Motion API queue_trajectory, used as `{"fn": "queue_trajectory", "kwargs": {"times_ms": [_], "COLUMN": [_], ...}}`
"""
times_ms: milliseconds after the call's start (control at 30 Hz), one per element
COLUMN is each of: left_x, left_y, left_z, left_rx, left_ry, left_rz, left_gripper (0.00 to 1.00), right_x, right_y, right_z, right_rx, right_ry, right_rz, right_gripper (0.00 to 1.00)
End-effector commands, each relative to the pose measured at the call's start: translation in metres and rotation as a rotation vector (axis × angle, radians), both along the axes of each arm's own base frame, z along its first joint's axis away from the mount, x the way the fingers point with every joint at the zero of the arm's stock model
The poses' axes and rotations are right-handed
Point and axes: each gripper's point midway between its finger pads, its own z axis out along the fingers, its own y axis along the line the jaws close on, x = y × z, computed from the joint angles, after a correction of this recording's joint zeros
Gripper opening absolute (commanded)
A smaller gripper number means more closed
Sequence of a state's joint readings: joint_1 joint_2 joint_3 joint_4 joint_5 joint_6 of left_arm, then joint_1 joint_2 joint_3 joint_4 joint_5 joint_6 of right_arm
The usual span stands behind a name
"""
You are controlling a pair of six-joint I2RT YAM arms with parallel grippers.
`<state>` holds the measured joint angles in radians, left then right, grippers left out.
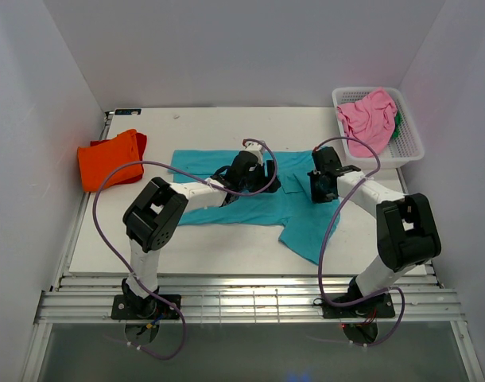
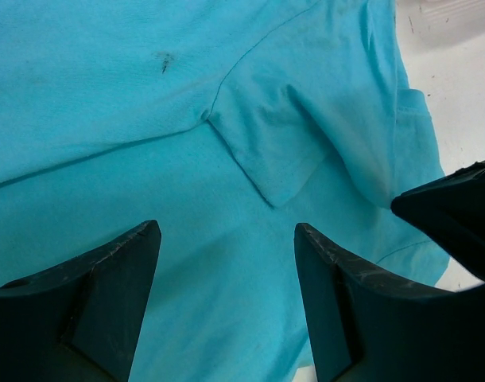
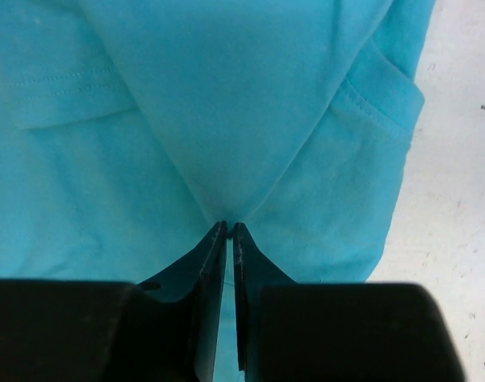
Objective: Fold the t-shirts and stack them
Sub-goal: Fold the flattened tshirt in 1/3 of the way
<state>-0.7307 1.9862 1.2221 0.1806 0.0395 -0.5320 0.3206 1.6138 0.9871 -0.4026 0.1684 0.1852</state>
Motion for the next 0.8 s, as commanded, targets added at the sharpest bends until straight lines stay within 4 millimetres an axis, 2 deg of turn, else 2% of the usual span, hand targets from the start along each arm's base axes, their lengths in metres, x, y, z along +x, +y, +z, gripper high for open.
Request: {"fn": "queue_trajectory", "kwargs": {"times_ms": [0,133,267,367,400,467,533,600,767], "left_x": [0.003,0.001,-0.003,-0.005,-0.005,-0.002,-0.001,-0.005,-0.012], "left_y": [-0.011,-0.019,-0.022,-0.014,-0.010,0.002,0.009,0.016,0.033], "left_z": [0.028,0.033,0.034,0.037,0.045,0.043,0.051,0.050,0.058], "left_rx": [-0.053,-0.075,-0.083,-0.057,-0.058,-0.023,-0.015,-0.003,0.007], "left_ry": [-0.040,-0.044,-0.044,-0.076,-0.092,-0.113,-0.138,-0.133,-0.139], "left_rz": [-0.024,-0.050,-0.054,-0.015,-0.008,0.042,0.063,0.077,0.122], "left_gripper": [0.79,0.79,0.79,0.79,0.78,0.79,0.79,0.79,0.79], "right_x": [0.000,0.008,0.017,0.022,0.023,0.026,0.030,0.035,0.042], "right_y": [-0.001,0.019,0.044,0.061,0.065,0.074,0.079,0.084,0.096], "right_z": [0.010,0.035,0.062,0.069,0.069,0.064,0.060,0.048,0.026], "right_rx": [-0.036,0.017,0.121,0.194,0.210,0.236,0.244,0.247,0.251], "right_ry": [-0.011,-0.094,-0.191,-0.231,-0.230,-0.216,-0.208,-0.189,-0.153], "right_rz": [-0.011,0.040,0.118,0.178,0.192,0.215,0.232,0.244,0.269], "right_gripper": [0.22,0.31,0.32,0.30,0.29,0.26,0.21,0.19,0.27]}}
